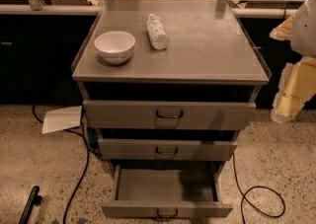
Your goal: Close bottom drawer
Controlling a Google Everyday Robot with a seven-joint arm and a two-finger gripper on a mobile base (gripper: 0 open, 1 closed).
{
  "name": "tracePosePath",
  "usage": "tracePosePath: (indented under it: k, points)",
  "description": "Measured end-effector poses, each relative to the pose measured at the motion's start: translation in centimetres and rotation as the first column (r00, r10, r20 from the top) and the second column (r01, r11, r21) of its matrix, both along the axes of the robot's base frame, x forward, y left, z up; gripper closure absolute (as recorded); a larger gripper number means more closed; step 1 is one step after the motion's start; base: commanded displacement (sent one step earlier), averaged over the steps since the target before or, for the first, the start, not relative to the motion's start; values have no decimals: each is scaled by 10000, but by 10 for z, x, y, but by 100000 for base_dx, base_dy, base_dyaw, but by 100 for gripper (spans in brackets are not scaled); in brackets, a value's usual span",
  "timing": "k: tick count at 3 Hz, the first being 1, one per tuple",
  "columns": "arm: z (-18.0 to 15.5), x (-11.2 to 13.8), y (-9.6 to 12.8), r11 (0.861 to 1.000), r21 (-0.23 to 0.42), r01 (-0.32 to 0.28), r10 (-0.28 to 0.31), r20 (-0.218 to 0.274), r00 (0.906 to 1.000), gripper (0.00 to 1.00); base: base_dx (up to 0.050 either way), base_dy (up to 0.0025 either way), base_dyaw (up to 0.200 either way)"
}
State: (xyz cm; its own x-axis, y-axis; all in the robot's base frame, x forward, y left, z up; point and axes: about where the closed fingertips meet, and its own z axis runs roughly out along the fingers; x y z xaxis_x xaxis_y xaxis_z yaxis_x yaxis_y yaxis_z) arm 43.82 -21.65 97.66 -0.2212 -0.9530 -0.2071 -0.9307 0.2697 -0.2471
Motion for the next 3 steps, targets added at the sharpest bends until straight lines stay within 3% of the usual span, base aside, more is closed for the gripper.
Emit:
tracePosePath:
  k: [1,2,3]
  points:
    - [0,0,0,10000,0,0,0,0,10000,0,-5000,0,0]
    - [0,0,0,10000,0,0,0,0,10000,0,0,0,0]
    - [0,0,0,10000,0,0,0,1,10000,19,0,0,0]
